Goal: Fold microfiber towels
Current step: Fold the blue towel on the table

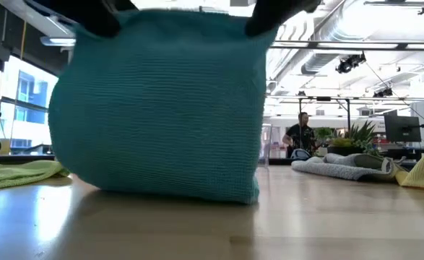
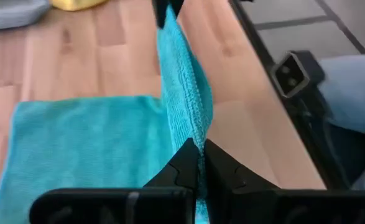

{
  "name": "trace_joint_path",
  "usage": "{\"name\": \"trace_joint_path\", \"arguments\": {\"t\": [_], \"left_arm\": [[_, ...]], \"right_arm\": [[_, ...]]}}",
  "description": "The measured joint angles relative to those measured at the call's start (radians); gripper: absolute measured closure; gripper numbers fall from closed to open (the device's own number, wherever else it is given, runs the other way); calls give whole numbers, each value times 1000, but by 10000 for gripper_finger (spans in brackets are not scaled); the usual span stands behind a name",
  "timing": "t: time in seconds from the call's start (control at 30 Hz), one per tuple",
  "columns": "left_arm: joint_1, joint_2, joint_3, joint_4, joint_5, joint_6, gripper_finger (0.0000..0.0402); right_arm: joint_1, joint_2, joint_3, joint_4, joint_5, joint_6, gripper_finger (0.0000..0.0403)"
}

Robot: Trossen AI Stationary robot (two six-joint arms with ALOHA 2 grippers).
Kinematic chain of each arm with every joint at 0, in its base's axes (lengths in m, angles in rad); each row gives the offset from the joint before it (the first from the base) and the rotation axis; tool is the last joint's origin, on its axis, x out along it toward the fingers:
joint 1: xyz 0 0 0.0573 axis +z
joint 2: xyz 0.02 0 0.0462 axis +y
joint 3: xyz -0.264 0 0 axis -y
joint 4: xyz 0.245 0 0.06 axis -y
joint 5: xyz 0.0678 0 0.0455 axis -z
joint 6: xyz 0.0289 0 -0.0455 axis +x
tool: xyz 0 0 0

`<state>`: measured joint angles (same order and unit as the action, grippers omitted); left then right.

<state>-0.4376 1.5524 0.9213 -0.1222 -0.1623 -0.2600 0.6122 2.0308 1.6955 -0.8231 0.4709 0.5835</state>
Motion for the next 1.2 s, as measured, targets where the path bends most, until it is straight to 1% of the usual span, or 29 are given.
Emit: {"name": "trace_joint_path", "arguments": {"t": [0.13, 0.23, 0.37, 0.5, 0.7, 0.83, 1.13, 1.2], "left_arm": [[51, 1, -3, -30, -15, -28, 401], [98, 3, -10, -50, -16, -78, 401], [146, 3, -10, -81, -42, -105, 401], [178, 14, -10, -92, -37, -114, 401], [191, 54, -10, -125, -32, -124, 401], [196, 94, -8, -110, -32, -126, 401], [205, 108, -8, -121, -98, -124, 401], [213, 108, -8, -121, -103, -123, 401]], "right_arm": [[-52, 0, -2, -60, 2, 36, 403], [-92, 0, -10, -77, 3, 45, 402], [-138, 2, -10, -79, -10, 40, 402], [-168, 8, -10, -83, -18, 39, 402], [-182, 10, -10, -111, -35, 82, 402], [-185, 18, -9, -130, -39, 127, 402], [-210, 70, -10, -139, -55, 160, 402], [-220, 77, -10, -142, -55, 164, 396]]}}
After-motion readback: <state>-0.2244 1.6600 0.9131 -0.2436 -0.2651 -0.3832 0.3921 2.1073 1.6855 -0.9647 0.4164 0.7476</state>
